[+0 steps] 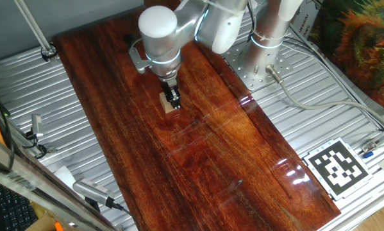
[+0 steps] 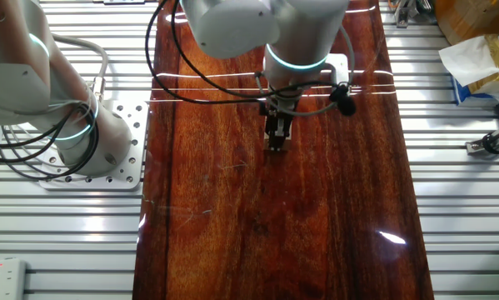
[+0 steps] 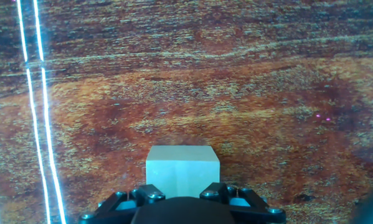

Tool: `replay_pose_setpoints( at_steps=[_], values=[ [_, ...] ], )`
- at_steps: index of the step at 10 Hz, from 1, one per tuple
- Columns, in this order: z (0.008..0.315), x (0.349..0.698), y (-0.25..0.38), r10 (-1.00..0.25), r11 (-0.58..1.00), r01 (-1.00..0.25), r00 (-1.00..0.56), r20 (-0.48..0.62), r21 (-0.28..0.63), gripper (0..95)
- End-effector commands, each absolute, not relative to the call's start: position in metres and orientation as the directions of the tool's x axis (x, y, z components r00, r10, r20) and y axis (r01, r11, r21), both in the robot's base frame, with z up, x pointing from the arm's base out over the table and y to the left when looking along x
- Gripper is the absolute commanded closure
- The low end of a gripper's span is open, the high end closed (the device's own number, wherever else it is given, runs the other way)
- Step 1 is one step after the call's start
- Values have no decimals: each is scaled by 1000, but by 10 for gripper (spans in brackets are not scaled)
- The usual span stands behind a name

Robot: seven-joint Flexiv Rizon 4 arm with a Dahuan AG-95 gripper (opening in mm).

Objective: Hold a small block with the gripper and sweep it from left to right on the table

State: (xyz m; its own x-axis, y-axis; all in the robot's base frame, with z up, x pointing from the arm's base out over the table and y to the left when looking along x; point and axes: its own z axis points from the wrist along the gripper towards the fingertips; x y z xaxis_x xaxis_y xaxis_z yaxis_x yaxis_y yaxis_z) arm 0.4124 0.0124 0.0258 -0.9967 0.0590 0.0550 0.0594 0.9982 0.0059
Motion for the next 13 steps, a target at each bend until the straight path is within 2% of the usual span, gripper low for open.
replay_pose_setpoints(
  at_steps=[1,5,6,7,8,11,12,13],
  values=[
    [-17,410,13,80,995,84,-995,64,53,950],
    [-17,410,13,53,998,51,-995,85,-26,950],
    [-14,411,13,50,999,51,-995,84,10,760],
    [-12,411,12,31,999,33,-997,77,16,380],
    [-10,412,12,44,999,47,-990,132,24,380],
    [-8,415,11,41,998,43,-997,60,43,380],
    [2,414,10,86,996,60,-830,550,-64,380],
    [14,417,9,103,994,67,-794,599,-82,380]
  ],
)
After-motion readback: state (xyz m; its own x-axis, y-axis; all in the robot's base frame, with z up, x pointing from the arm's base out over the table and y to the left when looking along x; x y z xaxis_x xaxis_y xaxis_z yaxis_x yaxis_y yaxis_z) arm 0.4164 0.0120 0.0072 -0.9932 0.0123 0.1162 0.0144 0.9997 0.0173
